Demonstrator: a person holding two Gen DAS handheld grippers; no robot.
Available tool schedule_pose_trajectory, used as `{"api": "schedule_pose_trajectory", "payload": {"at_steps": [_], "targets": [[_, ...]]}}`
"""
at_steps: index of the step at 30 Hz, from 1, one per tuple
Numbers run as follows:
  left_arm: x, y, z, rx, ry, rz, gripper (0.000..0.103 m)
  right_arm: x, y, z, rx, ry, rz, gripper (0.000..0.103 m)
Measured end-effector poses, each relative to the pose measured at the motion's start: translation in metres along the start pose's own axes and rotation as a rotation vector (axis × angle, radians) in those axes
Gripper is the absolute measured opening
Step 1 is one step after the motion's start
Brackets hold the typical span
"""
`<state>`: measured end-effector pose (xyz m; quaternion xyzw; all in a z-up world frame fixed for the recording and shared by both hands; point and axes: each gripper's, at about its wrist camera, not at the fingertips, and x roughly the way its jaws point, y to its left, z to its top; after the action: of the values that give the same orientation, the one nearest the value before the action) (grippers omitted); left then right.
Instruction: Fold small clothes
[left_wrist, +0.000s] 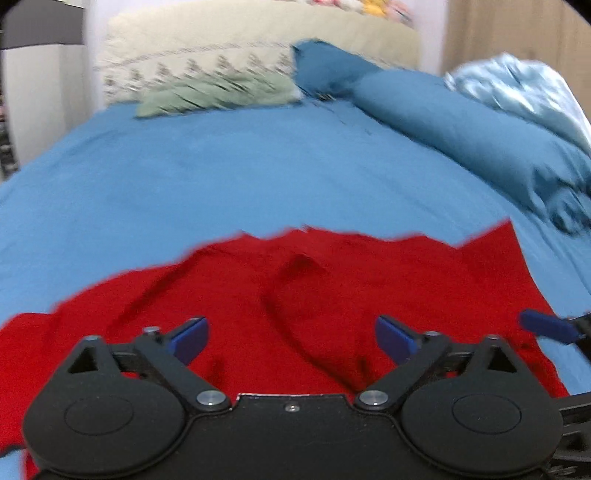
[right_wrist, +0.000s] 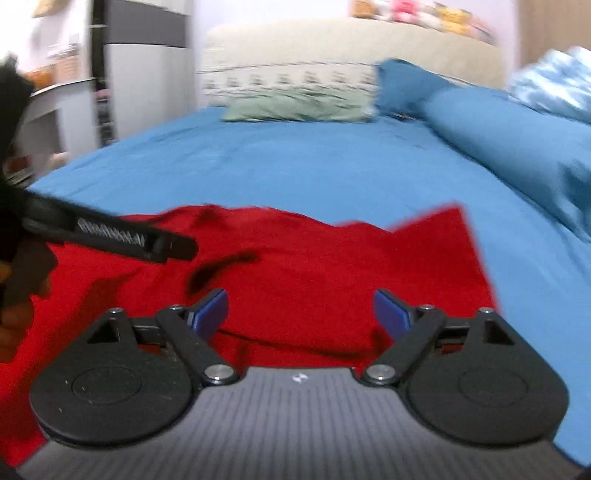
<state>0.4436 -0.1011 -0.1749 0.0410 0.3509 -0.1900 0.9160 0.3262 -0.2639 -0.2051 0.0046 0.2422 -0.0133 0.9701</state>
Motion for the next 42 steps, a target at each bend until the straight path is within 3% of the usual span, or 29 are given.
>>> {"api": "schedule_pose_trajectory", "payload": {"at_steps": [4,8,11,14,20,21,22,23,27,32,36,42], "targets": [[0.031,-0.016,-0.007,0.034,0.074,-0.011,0.060,-0.016,-0.026,-0.018,0.069,0.037,-0.086,0.102],[0.029,0.004,-0.010,-0.074,0.068,-0.033,0.047,-0.018,-0.045,-0.029,0.113,0.057,-0.144,0.102],[0.020,0.024,-0.015,-0.157,0.043,-0.011,0.047,-0.010,-0.063,-0.030,0.144,0.078,-0.189,0.102],[0.018,0.038,-0.020,-0.239,0.032,-0.044,0.046,-0.005,-0.072,-0.033,0.178,0.096,-0.220,0.102],[0.023,0.027,-0.019,-0.239,0.020,-0.080,0.042,0.008,-0.076,-0.033,0.176,0.125,-0.208,0.103],[0.024,0.027,-0.018,-0.237,0.017,-0.075,0.037,0.010,-0.075,-0.032,0.171,0.125,-0.207,0.103],[0.023,0.027,-0.017,-0.237,0.015,-0.071,0.012,0.013,-0.074,-0.032,0.165,0.126,-0.204,0.103],[0.022,0.029,-0.016,-0.241,0.015,-0.065,0.004,0.017,-0.073,-0.030,0.156,0.129,-0.204,0.103],[-0.009,0.048,0.003,-0.284,-0.116,-0.060,0.004,0.032,-0.066,-0.020,0.100,0.132,-0.211,0.103],[-0.068,0.094,0.006,-0.351,-0.289,0.065,0.004,0.048,-0.053,-0.010,-0.001,0.133,-0.252,0.103],[-0.073,0.128,-0.021,-0.392,-0.247,0.128,0.004,0.050,-0.050,-0.011,-0.032,0.143,-0.285,0.103],[-0.064,0.151,-0.049,-0.444,-0.173,0.106,0.004,0.040,-0.064,-0.017,-0.022,0.171,-0.322,0.103]]}}
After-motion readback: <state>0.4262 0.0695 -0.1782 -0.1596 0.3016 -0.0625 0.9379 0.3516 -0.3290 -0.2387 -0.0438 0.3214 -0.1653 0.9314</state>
